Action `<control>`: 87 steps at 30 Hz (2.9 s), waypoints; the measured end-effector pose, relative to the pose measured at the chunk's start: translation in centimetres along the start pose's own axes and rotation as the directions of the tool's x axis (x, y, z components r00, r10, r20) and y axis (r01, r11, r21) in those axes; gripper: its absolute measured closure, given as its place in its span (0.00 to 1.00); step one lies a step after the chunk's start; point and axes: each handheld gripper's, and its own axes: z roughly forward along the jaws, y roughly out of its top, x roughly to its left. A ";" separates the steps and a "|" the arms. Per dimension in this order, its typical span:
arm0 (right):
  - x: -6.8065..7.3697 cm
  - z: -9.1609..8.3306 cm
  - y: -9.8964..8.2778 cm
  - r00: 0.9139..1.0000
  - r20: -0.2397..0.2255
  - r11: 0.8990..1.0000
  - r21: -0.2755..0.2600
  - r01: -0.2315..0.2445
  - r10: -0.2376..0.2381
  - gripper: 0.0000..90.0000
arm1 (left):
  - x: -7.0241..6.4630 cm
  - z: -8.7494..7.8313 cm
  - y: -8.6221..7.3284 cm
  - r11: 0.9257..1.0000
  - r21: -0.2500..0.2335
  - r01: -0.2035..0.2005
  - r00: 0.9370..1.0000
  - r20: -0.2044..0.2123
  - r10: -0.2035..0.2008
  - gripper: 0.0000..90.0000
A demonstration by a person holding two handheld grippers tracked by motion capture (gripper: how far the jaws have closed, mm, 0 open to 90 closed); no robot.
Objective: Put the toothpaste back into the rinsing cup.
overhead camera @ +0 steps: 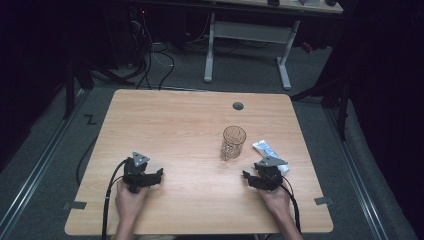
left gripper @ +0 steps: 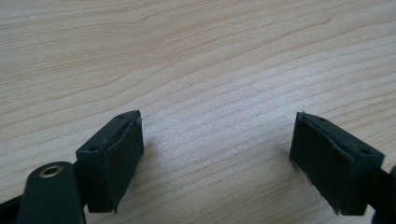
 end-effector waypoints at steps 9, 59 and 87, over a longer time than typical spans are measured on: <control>-0.1 -0.1 0.1 1.000 -0.003 1.000 0.006 -0.009 0.009 0.46 | 0.0 0.0 0.0 1.000 0.001 -0.001 1.000 0.000 0.001 0.19; -2.5 -6.1 -2.1 0.993 0.022 0.989 -0.094 -0.113 0.116 0.57 | 0.0 0.0 0.0 1.000 0.001 0.000 1.000 0.001 0.000 0.19; -7.3 -6.8 1.3 0.986 0.057 0.980 -0.129 -0.151 0.159 0.57 | 0.0 0.0 0.0 1.000 0.000 0.007 1.000 -0.005 -0.007 0.20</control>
